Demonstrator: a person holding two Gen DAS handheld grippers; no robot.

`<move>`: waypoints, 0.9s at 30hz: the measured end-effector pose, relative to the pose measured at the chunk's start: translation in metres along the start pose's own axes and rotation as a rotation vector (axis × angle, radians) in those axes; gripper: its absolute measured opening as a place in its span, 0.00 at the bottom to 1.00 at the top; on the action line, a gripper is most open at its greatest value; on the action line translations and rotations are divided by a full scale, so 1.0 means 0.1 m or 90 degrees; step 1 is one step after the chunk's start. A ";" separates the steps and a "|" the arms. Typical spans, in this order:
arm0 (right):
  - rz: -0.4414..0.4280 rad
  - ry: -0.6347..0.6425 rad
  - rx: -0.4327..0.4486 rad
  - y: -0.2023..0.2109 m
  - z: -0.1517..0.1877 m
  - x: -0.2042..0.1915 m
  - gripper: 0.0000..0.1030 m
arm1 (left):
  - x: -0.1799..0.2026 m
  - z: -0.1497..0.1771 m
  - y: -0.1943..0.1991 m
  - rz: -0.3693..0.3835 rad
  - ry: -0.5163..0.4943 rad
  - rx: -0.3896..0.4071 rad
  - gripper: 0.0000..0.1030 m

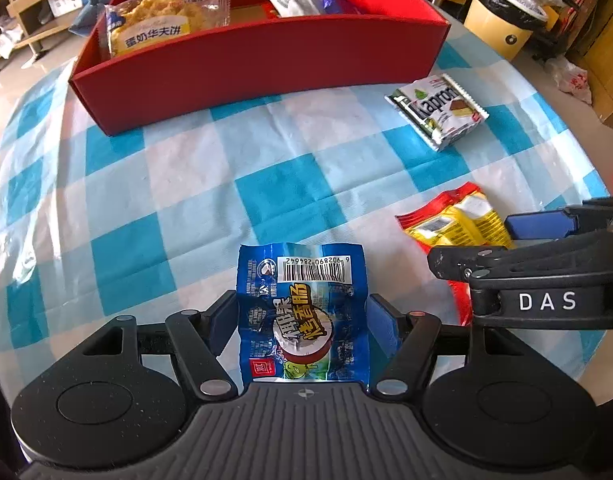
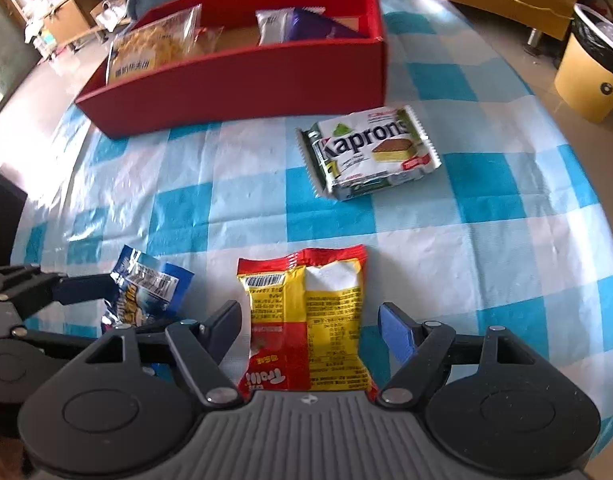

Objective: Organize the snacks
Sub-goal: 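Grasp the blue sausage packet with the left tool while the right tool nears the red-yellow chips bag, then close the right tool on the red-yellow chips bag and lift both packets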

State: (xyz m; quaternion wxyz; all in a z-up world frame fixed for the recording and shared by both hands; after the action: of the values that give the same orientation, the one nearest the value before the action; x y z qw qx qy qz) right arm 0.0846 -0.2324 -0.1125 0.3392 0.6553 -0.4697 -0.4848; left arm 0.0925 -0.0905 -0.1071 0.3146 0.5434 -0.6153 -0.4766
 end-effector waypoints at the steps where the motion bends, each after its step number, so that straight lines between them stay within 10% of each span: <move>1: 0.006 0.001 -0.006 -0.03 0.00 0.01 0.68 | -0.01 0.01 -0.01 -0.002 0.001 -0.002 0.73; 14: -0.004 0.015 -0.008 -0.16 0.00 -0.07 0.97 | -0.04 0.06 -0.05 -0.013 -0.020 0.002 0.74; 27: 0.011 0.041 -0.009 -0.16 0.00 -0.10 0.91 | -0.07 0.11 -0.06 -0.020 -0.023 0.000 0.78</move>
State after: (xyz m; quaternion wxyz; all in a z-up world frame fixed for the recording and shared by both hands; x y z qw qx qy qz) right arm 0.0881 -0.2175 -0.1236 0.3631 0.6642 -0.4605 -0.4636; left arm 0.0860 -0.0810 -0.1158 0.2961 0.5442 -0.6123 -0.4912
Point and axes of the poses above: each gripper's, at about its wrist camera, not at the fingertips, and y roughly against the way its jaws point, x to its right, z to its underside, the point moved 6 cm from there along -y, roughly the way its jaws point, and after that the axes turned 11 degrees about -z, right-handed, at the moved point
